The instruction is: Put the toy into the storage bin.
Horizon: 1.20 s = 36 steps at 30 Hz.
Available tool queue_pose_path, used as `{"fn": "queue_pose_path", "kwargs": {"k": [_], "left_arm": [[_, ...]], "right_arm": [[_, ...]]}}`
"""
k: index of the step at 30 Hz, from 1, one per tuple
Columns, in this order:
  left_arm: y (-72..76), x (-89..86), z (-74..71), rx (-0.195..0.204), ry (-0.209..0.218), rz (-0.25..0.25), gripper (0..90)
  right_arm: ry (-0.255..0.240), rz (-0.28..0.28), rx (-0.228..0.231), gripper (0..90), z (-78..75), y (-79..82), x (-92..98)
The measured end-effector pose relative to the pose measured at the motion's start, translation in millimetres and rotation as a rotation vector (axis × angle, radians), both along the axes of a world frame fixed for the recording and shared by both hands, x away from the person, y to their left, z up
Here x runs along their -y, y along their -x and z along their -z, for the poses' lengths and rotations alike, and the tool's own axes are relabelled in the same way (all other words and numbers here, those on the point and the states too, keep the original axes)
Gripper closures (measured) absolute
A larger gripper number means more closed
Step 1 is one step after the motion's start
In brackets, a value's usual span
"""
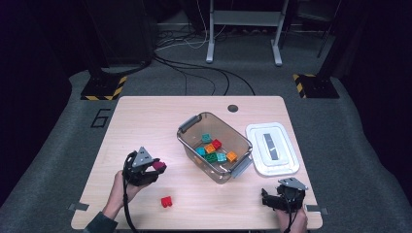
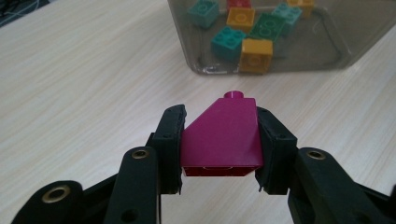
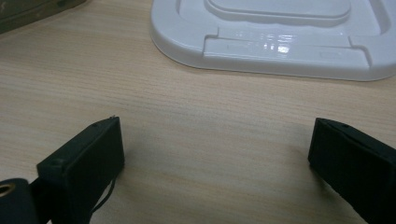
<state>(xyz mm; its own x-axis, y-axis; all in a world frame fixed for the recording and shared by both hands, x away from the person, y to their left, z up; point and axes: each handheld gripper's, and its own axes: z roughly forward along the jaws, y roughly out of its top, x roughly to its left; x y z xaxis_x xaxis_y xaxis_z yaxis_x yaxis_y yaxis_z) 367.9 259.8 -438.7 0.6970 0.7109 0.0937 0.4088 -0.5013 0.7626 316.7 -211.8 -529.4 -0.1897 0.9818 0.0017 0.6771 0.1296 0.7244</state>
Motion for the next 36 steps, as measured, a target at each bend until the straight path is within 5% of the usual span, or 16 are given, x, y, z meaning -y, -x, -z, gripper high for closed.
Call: {"fn": "queue_pose_path", "kwargs": {"k": [23,36], "left_arm": [[-28.1,23.5,-56.7,0.078,-0.014,0.040,58.7],[-43.3,32.8,-77.0,0.103,-0.018,0.054,58.7]], "right_arm": [[0.000,0.000,0.000,2.6,0.0,0.0,0.0],[0.000,-0.001,0.000,2.6,0.0,0.0,0.1]]}}
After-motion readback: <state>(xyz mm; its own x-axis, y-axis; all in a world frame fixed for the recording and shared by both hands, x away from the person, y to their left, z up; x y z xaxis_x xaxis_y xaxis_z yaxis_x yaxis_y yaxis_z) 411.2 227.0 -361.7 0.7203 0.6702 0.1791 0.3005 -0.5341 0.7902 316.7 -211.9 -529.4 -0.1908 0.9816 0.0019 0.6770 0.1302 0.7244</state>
